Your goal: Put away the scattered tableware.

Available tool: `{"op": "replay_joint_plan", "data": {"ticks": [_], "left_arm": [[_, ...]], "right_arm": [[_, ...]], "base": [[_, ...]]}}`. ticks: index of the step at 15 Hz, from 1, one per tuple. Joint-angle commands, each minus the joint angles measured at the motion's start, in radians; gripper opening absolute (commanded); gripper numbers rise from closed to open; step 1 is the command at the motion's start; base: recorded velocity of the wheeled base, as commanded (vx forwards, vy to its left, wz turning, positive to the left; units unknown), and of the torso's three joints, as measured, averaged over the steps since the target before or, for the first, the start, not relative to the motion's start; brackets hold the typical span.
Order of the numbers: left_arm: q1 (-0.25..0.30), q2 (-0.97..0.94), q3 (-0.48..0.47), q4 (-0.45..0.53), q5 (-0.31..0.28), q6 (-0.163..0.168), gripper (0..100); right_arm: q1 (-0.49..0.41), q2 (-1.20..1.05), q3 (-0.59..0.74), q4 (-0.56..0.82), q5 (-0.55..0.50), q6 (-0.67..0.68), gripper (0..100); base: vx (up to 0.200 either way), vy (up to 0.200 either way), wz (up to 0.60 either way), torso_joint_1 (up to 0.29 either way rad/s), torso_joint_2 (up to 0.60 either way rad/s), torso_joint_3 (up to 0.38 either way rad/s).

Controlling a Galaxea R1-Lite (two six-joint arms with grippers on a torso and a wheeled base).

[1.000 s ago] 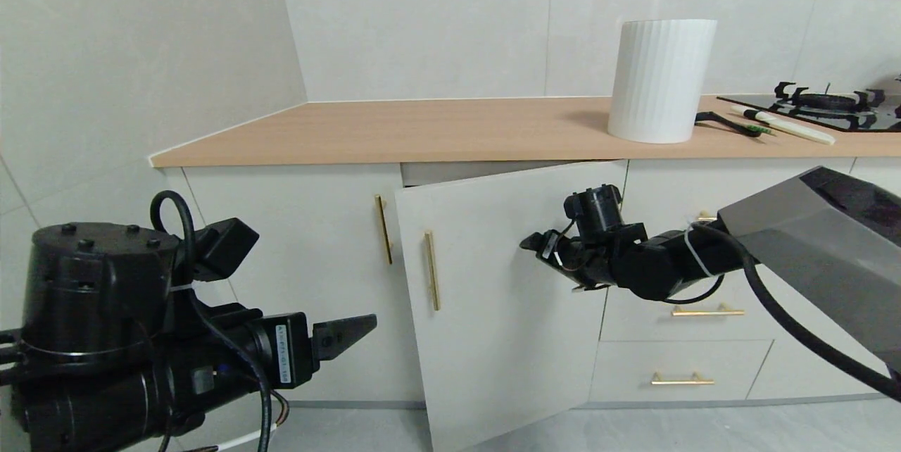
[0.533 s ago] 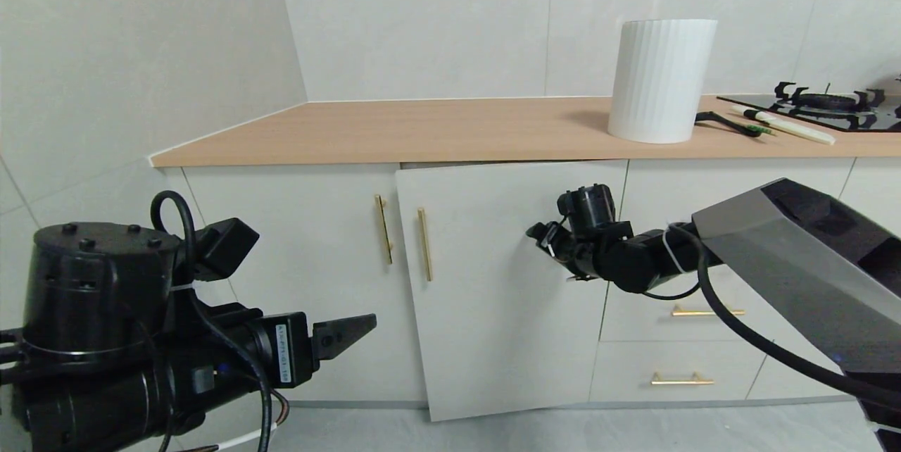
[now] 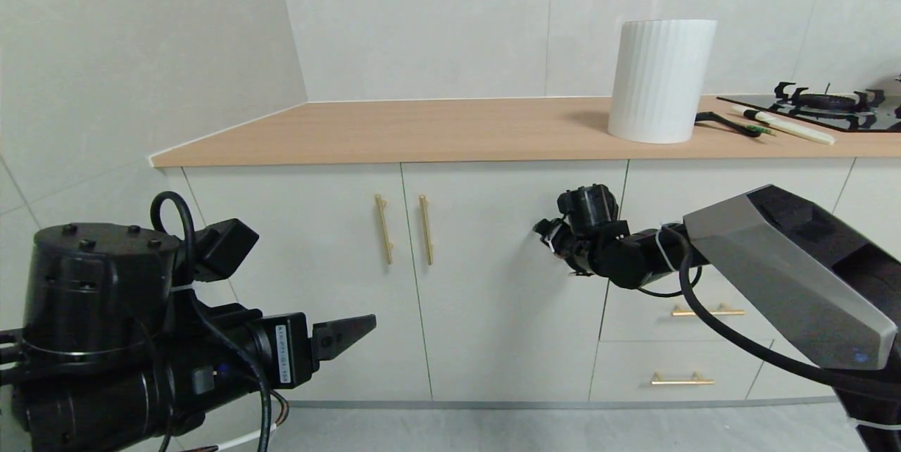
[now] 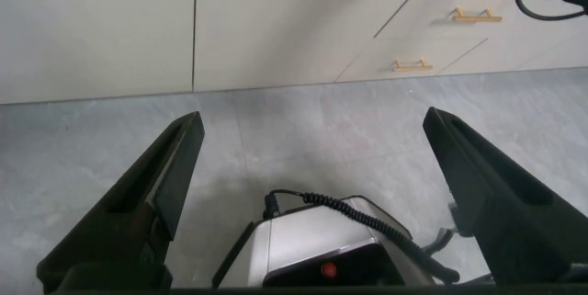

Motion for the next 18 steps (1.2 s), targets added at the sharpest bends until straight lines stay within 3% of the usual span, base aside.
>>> {"op": "replay_joint_plan", "data": {"ticks": [1, 4, 10, 13, 16, 18], "left_arm": [[0.000, 0.002, 0.000, 0.000, 0.001, -0.001, 100], [0.000, 0.000, 0.000, 0.000, 0.001, -0.001, 100], [0.000, -0.055, -0.006, -0.002, 0.013, 0.012, 100], [0.003, -0.193, 0.026, 0.000, 0.019, 0.127, 100], [0.006, -0.359, 0.078, 0.003, 0.060, 0.160, 100], [0.058, -0.502, 0.140, 0.006, 0.080, 0.200, 100]], "right_arm": [[-0.004, 0.009, -0.008, -0.002, -0.004, 0.000, 100], [0.000, -0.015, 0.011, 0.001, -0.006, -0.001, 100], [0.037, -0.417, 0.370, -0.004, 0.093, -0.078, 100], [0.020, -0.793, 0.647, -0.004, 0.096, -0.220, 100], [-0.041, -1.180, 0.920, -0.004, 0.091, -0.322, 100], [-0.093, -1.465, 1.106, -0.001, 0.082, -0.418, 100]], "base": [[0.000, 0.000, 0.00, 0.000, 0.00, 0.000], [0.000, 0.000, 0.00, 0.000, 0.00, 0.000], [0.000, 0.000, 0.00, 0.000, 0.00, 0.000], [0.000, 0.000, 0.00, 0.000, 0.00, 0.000], [0.000, 0.000, 0.00, 0.000, 0.00, 0.000], [0.000, 0.000, 0.00, 0.000, 0.00, 0.000]]}}
